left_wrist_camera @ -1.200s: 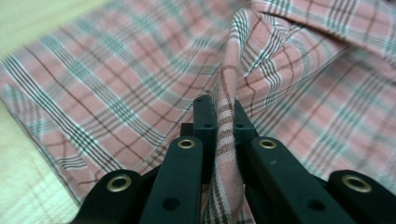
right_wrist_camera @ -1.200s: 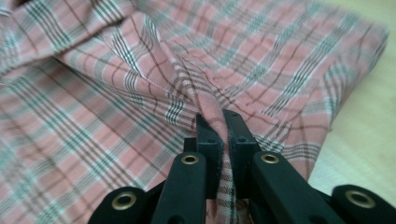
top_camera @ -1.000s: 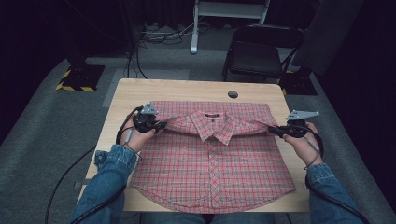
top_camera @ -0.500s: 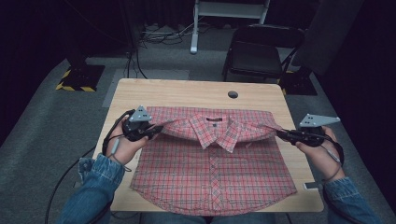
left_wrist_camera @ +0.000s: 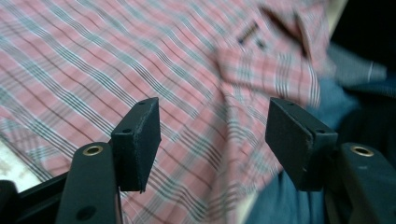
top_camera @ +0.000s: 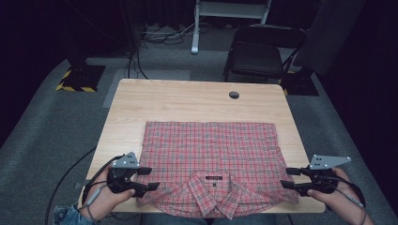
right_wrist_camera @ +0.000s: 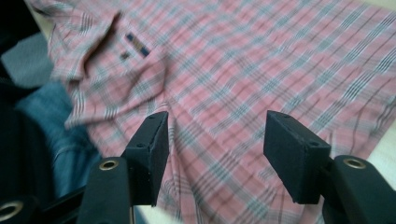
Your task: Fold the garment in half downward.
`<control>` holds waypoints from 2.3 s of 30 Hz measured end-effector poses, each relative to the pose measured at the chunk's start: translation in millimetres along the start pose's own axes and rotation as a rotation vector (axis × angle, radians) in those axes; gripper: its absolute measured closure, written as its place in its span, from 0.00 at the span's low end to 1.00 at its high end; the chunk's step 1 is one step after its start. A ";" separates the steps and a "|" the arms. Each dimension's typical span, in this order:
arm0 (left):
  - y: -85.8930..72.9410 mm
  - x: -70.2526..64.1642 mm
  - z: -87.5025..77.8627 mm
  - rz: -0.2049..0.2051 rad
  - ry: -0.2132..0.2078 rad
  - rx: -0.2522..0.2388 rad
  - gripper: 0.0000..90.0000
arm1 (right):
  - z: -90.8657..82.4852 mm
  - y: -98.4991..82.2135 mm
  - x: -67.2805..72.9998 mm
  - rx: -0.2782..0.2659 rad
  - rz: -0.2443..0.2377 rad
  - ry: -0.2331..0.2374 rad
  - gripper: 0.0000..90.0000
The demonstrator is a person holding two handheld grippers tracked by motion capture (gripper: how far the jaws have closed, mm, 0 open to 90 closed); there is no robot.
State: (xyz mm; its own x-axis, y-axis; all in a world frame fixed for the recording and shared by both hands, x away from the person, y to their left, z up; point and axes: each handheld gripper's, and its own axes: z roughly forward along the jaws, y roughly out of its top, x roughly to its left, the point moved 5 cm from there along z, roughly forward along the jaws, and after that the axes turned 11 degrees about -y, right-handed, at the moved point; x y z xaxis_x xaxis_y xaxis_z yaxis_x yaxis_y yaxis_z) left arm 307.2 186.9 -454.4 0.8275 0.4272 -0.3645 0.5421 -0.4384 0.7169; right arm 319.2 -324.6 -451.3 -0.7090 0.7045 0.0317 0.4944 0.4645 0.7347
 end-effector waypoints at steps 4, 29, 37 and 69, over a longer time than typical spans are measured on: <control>3.1 18.7 13.7 0.038 0.092 0.001 0.33 | 16.6 4.1 -1.2 -0.039 -0.003 -0.018 0.40; -7.0 89.7 84.2 0.063 0.269 0.060 0.13 | 114.3 -15.2 -34.7 0.023 -0.059 -0.175 0.25; 3.4 102.9 89.5 0.057 0.284 0.046 0.13 | 124.6 -7.0 -53.9 -0.006 -0.057 -0.174 0.24; 17.7 113.5 100.7 0.058 0.278 0.046 0.13 | 128.3 -2.3 -75.2 -0.012 -0.006 -0.208 0.09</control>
State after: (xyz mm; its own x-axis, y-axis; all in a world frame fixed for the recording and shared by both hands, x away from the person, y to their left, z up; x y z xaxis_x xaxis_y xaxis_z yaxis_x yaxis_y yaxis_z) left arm 425.4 148.0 -542.9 0.7885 0.5984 -0.1422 0.5066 -0.5007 0.7020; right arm 436.0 -309.8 -542.4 -0.5920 0.7981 -0.1123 0.4836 0.4632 0.7427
